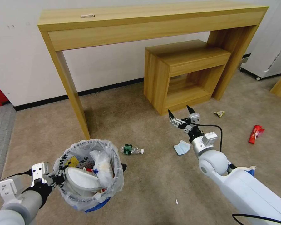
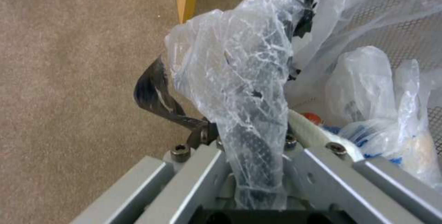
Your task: Pick up the trash bin and place the garbage on the floor into it.
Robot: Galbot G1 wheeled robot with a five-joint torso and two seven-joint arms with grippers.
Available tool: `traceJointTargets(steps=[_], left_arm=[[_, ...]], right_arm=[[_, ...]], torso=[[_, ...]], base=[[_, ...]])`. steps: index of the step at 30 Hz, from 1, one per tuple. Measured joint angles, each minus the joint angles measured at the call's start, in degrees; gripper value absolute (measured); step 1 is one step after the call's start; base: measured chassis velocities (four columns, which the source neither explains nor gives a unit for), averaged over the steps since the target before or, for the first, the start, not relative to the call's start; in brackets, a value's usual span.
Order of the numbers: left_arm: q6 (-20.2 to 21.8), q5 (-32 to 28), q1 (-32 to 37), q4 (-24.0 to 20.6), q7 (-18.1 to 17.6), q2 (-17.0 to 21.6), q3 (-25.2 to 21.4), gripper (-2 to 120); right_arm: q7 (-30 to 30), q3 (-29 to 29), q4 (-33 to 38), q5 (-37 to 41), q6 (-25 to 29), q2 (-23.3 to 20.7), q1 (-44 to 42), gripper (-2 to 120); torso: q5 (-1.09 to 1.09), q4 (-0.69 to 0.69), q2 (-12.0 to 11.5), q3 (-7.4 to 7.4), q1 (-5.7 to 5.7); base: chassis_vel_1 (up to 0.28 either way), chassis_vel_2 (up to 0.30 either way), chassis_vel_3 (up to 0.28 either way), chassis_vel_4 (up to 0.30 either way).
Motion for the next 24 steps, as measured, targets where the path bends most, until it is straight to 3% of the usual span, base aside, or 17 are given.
traceJointTargets(steps=[24], left_arm=[[-0.5, 0.2, -0.2, 0.1, -0.1, 0.1, 0.1, 1]], right_arm=[[-0.1, 0.1, -0.1, -0.4, 0.1, 0.0, 0.1, 100]], torso=[[0.0, 0.01, 0.0, 0.0, 0.0]], base=[[0.0, 0.0, 0.0, 0.0]])
